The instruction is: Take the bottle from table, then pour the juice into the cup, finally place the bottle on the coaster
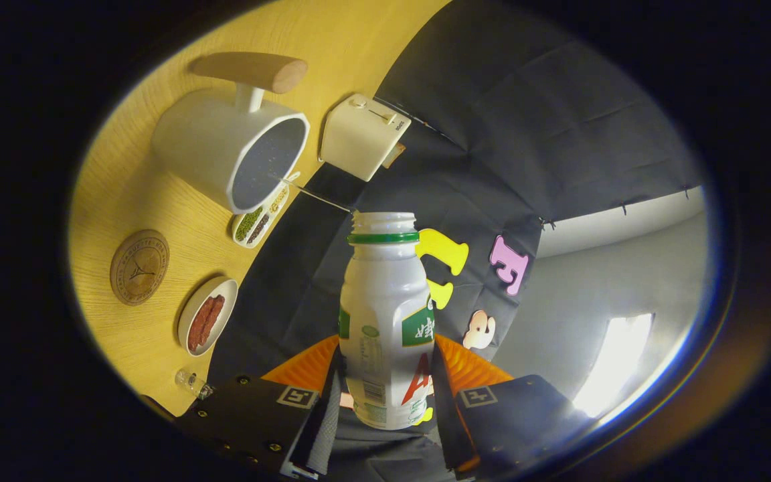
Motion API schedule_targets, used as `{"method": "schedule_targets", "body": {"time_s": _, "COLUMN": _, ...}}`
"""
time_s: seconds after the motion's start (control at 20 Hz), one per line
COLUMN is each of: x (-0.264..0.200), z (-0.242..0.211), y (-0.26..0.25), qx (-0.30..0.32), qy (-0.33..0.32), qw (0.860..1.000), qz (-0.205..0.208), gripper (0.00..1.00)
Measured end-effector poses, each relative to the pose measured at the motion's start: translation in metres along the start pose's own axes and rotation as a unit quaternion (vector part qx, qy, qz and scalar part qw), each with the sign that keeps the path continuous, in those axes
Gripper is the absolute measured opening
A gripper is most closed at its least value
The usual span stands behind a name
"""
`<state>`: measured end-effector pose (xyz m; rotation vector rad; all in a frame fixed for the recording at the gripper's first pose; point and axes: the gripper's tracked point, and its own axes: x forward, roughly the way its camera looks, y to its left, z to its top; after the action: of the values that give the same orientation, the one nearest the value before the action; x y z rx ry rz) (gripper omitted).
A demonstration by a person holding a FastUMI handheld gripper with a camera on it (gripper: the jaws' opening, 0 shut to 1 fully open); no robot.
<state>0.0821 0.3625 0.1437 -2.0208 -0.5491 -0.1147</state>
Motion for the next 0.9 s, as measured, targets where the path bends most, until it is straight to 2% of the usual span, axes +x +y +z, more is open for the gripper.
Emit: {"method": "schedule_targets", "body": {"time_s": 0.9, "x": -0.005, "z": 0.012, "y": -0.001, "qx": -0.074, "qy": -0.029, "qw": 0.996, "qz": -0.035, "gripper": 0.62}}
